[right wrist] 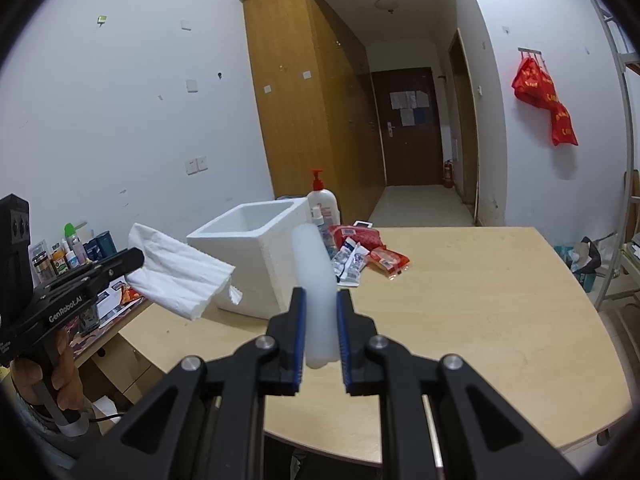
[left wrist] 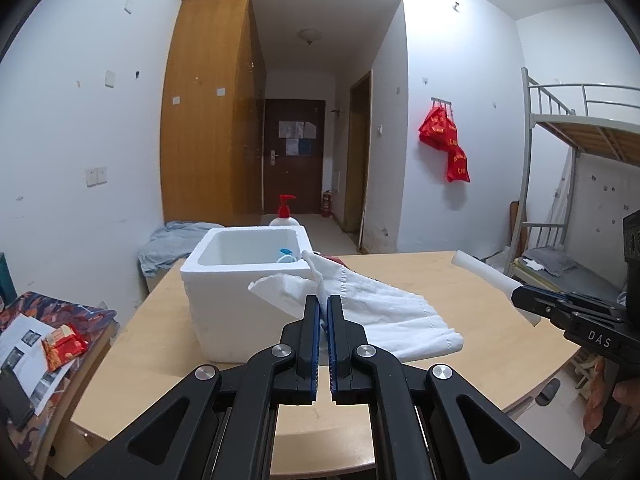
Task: Organize soft objects
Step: 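Carry the white cloth and white foam roll with both tools over the foam box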
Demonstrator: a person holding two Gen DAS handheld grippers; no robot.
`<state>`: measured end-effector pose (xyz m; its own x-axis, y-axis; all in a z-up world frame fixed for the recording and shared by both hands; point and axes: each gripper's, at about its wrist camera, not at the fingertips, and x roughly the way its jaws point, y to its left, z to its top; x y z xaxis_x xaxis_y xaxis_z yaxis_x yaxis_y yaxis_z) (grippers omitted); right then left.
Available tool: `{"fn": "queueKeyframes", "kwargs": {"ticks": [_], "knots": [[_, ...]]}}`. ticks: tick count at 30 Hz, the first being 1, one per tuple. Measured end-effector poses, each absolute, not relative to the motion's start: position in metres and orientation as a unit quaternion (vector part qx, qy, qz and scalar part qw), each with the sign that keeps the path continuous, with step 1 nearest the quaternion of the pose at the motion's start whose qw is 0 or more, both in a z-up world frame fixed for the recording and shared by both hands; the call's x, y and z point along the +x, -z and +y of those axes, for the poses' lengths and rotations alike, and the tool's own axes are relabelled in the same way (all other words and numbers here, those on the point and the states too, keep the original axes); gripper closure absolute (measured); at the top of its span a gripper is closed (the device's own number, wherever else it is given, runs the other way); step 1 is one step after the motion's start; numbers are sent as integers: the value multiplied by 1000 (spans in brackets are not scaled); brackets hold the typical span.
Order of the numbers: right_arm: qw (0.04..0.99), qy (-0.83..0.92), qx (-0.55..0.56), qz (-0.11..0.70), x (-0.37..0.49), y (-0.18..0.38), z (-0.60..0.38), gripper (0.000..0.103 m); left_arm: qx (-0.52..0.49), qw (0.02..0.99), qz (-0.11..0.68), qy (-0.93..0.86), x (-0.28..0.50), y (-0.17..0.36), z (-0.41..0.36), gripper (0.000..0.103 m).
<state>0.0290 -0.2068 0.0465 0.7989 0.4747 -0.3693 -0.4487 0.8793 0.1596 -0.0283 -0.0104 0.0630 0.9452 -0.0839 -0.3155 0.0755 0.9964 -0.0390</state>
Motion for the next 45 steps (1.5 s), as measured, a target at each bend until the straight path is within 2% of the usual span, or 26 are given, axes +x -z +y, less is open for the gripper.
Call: {"fn": "queueKeyframes", "kwargs": {"ticks": [26,45], "knots": [[918,-338,10,206,54,-50,-148,85,-14,986,160,-44,-37,-69,34,99],[906,-363,-9,217,75,-55,-117,85,-33,982,174,-65,-14,-66,53,99]]}}
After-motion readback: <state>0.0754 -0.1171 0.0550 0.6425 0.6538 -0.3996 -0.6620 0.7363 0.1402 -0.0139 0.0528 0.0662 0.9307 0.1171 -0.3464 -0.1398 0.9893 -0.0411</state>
